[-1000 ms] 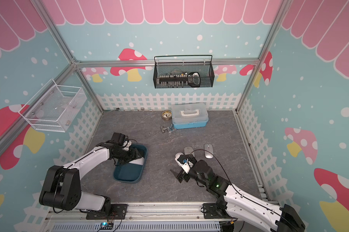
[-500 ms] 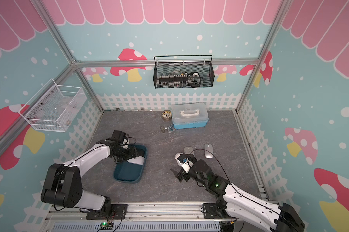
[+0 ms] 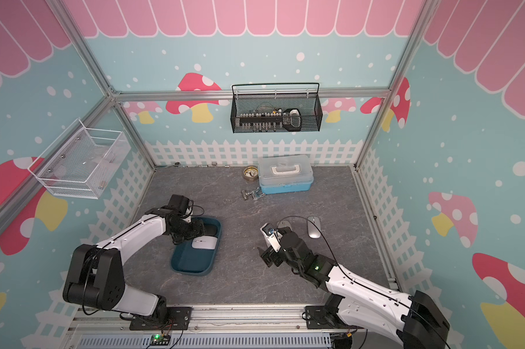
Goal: Put the mouse in the storage box
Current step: Place the mouse in the storage box, then pick up the mouse from the center of the board.
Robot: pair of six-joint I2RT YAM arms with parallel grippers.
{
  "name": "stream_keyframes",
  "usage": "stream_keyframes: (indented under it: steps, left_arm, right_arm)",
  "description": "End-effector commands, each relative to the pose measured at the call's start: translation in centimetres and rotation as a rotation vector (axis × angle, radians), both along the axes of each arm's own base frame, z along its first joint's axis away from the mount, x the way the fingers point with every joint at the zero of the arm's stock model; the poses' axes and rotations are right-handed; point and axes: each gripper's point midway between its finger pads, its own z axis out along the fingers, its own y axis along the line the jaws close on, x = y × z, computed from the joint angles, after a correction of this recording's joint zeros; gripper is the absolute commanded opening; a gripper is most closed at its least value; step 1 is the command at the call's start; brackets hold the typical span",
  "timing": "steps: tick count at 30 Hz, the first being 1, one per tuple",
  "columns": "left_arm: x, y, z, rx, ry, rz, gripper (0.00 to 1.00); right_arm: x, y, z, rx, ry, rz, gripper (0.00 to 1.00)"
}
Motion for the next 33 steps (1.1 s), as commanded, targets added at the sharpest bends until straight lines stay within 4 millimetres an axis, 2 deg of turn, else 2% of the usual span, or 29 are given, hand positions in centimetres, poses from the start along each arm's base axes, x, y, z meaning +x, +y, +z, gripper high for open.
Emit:
stream_keyframes:
  steps: [1, 4, 8, 12, 14, 19, 24, 33]
  left_arm:
    - [0.8, 0.6, 0.9, 0.025, -0.024, -0.013, 0.76]
    - [0.8, 0.3, 2.4, -0.012, -0.071, -0.015, 0.76]
    - [0.4, -2.0, 5.4, -0.152, -0.174, -0.081, 0.76]
    - [-0.3, -4.0, 8.2, -0.276, -0.280, -0.150, 0.76]
    - [-0.6, -4.6, 9.2, -0.320, -0.321, -0.170, 0.76]
    - [-1.3, -5.0, 9.0, -0.371, -0.367, -0.152, 0.76]
    - [-1.3, -4.7, 9.4, -0.349, -0.389, -0.139, 0.76]
    - [-2.1, -5.8, 10.8, -0.336, -0.451, -0.182, 0.76]
  right_arm:
    - [1.1, -2.1, -0.7, -0.070, 0.060, -0.141, 0.99]
    - [2.8, -3.6, -0.7, -0.070, 0.124, -0.242, 0.99]
    - [5.9, -6.9, -1.5, -0.016, 0.274, -0.399, 0.99]
    - [7.7, -8.7, -2.2, -0.037, 0.339, -0.476, 0.99]
    - [8.8, -10.7, -2.8, -0.027, 0.372, -0.571, 0.99]
    - [10.3, -15.2, -5.0, 0.009, 0.497, -0.759, 0.99]
    - [11.0, -16.8, -7.0, -0.001, 0.556, -0.790, 0.99]
    - [10.9, -19.8, -10.6, -0.041, 0.656, -0.851, 0.98]
